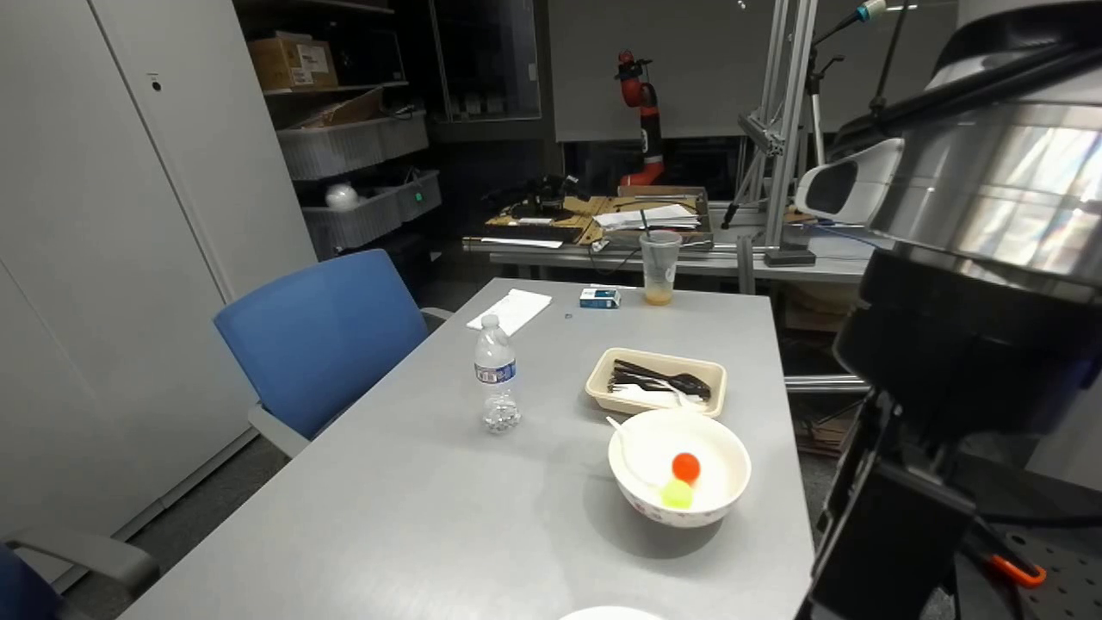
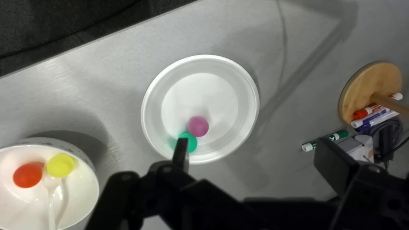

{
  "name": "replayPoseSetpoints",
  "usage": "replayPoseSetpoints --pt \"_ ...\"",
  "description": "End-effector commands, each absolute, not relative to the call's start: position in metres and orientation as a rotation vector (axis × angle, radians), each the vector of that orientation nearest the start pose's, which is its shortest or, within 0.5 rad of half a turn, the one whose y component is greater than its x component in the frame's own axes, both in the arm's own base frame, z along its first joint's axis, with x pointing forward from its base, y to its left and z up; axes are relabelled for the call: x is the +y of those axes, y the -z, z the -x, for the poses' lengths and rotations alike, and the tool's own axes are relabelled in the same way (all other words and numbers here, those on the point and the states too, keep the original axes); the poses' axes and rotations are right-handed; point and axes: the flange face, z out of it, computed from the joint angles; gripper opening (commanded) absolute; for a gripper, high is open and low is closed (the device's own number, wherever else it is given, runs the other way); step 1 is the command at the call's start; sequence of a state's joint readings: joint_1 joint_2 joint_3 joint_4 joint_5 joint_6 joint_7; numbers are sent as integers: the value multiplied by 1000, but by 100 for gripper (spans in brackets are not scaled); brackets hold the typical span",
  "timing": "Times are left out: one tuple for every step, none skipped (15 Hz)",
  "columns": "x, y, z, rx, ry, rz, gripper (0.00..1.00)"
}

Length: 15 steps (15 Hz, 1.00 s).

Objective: Move the balls from the bowl to the plate

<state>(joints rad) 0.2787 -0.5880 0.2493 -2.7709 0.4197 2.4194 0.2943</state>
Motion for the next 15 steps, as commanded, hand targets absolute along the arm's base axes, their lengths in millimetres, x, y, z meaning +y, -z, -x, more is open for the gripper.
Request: replayPoseSetpoints --pt "182 -400 -319 108 219 2880 100" --pt "180 -400 -321 110 206 2883 100" --pt "177 -400 -324 125 176 2888 100" --pt "174 -399 -327 140 159 2903 100" --pt "167 -398 -331 150 138 2923 100" --pt "159 -398 -335 162 119 2948 100" --pt "149 -397 -340 172 94 2976 100" --pt "140 -396 -345 176 82 3003 100" --pt "128 -396 -351 184 68 3034 100" --pt "118 -396 -356 188 62 3061 100" --pt "108 -398 -364 194 50 3088 100" --pt "99 -398 -370 195 36 3109 100" --pt "89 -399 -377 199 25 3129 100" --pt "81 -398 -383 200 14 3143 100" --pt "72 -396 -390 200 8 3151 100"
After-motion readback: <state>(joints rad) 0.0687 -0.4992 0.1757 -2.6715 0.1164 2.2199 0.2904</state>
